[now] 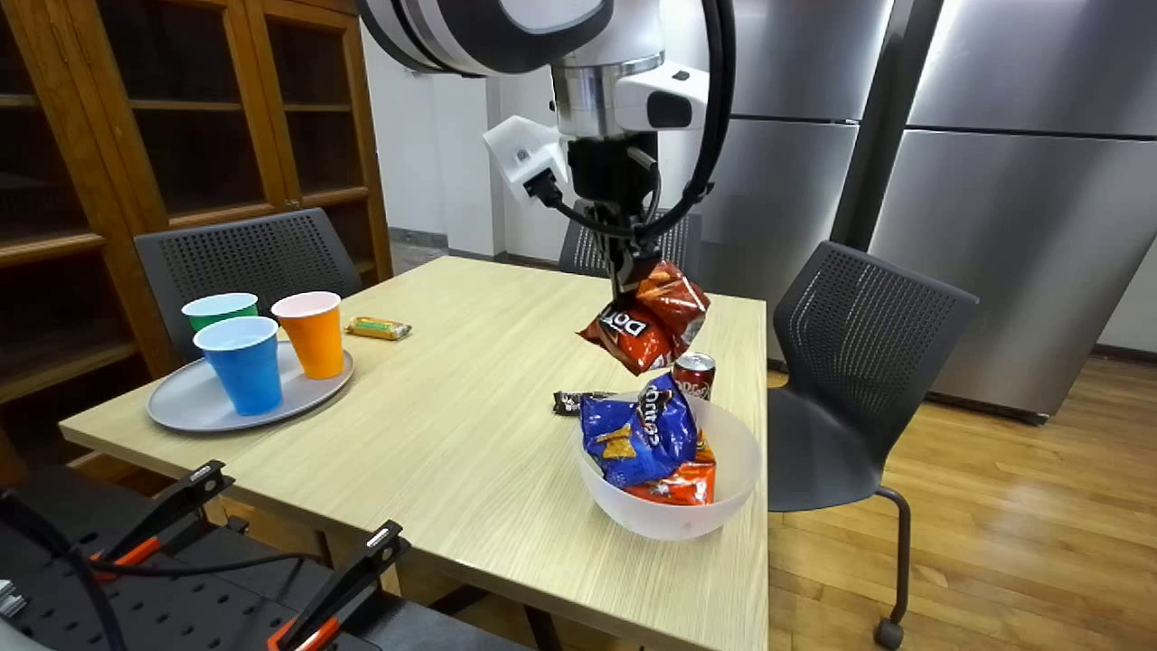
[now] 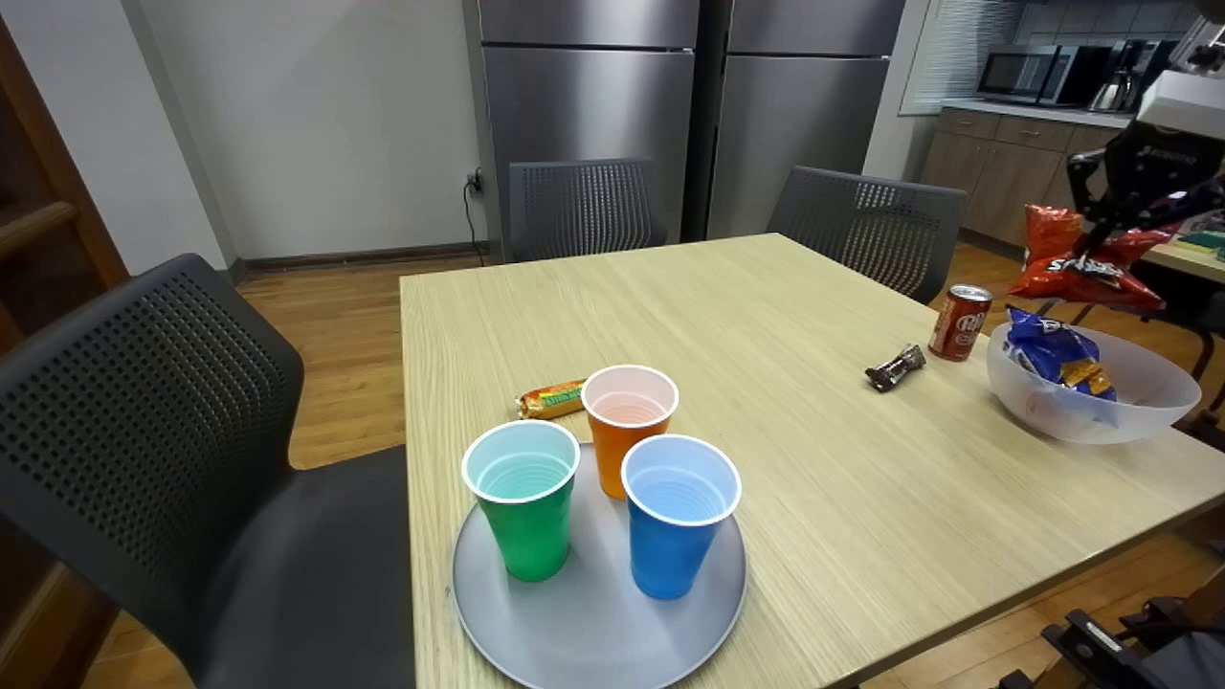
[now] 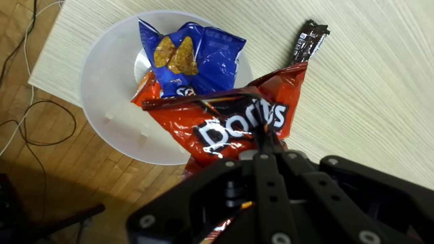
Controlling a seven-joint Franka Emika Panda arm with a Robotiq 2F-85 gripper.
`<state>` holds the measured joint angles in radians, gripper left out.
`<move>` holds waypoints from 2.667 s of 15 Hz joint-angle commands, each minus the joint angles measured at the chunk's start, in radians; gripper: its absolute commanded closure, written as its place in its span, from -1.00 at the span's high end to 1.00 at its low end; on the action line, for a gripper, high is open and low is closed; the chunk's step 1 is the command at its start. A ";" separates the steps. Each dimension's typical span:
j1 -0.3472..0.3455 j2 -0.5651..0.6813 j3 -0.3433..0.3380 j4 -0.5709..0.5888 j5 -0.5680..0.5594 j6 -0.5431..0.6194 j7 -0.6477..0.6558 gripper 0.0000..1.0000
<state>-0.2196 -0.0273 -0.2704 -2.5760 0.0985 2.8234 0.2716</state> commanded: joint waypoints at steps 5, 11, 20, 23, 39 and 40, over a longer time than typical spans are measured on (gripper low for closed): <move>-0.039 -0.006 -0.021 -0.038 0.134 0.025 -0.014 -1.00; -0.039 0.051 -0.057 -0.008 0.237 0.012 -0.032 -1.00; -0.054 0.202 -0.055 0.115 0.372 -0.024 -0.063 -1.00; -0.063 0.259 -0.049 0.166 0.388 -0.046 -0.066 -1.00; -0.117 0.397 -0.012 0.293 0.345 -0.113 -0.042 -1.00; -0.118 0.393 -0.010 0.292 0.346 -0.110 -0.046 -0.53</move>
<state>-0.3031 0.3687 -0.3098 -2.3069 0.4506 2.7417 0.2420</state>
